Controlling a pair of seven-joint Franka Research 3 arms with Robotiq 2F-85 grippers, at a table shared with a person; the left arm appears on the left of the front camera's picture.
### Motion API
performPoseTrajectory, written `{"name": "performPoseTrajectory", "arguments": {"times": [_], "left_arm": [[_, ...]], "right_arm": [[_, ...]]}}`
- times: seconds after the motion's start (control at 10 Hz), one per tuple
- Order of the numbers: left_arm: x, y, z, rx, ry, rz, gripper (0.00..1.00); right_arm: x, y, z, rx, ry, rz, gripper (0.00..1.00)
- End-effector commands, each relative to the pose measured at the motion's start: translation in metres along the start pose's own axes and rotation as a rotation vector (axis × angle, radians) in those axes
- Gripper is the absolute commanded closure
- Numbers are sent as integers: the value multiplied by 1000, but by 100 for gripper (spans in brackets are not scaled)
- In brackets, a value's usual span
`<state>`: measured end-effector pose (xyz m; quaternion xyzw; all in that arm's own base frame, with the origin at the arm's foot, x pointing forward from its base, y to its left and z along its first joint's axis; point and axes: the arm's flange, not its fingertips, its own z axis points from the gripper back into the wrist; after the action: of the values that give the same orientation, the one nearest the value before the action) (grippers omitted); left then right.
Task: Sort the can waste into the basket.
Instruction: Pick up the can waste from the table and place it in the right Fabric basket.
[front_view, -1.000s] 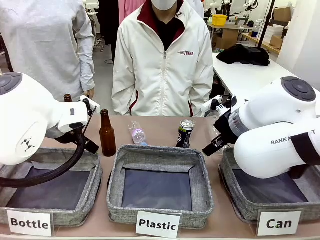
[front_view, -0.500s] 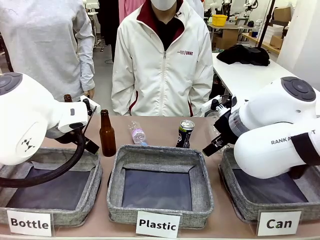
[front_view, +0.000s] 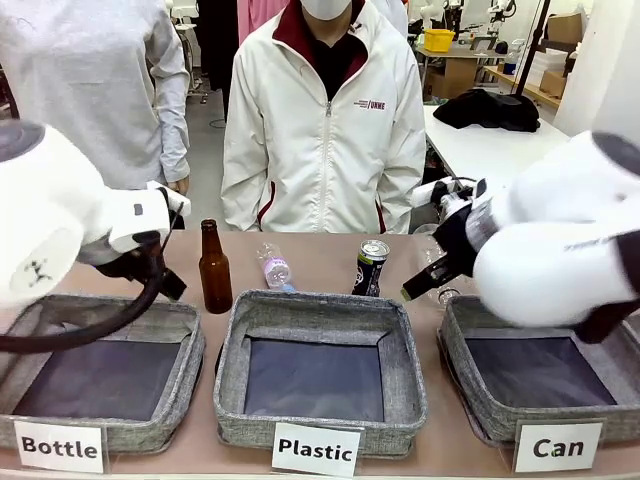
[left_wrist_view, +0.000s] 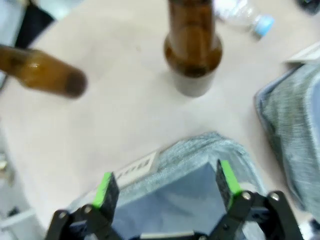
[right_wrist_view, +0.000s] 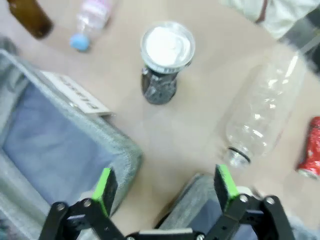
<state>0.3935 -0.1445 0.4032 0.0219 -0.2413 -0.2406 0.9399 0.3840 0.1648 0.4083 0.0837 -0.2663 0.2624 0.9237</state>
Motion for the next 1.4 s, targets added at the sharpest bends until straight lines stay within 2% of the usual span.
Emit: {"name": "performPoseTrajectory", "arguments": {"times": [0.0, 0.1, 0.2, 0.3, 0.4, 1.3], "left_arm": [[30, -23, 63, 71, 69, 82, 0], [55, -24, 91, 61, 176, 152, 0], [75, -21, 109, -28, 226, 265, 0], [24, -14, 66, 66, 77, 95, 0], [24, -14, 66, 66, 77, 95, 0], [24, -14, 66, 66, 77, 95, 0]], "right_arm": [[0, -23, 81, 122, 30, -245, 0], [-8, -30, 114, 178, 45, -320, 0], [-18, -39, 131, 153, 43, -374, 0], [-28, -47, 136, 103, 32, -391, 0], [-13, -27, 111, 175, 44, -271, 0], [-13, -27, 111, 175, 44, -271, 0]]}}
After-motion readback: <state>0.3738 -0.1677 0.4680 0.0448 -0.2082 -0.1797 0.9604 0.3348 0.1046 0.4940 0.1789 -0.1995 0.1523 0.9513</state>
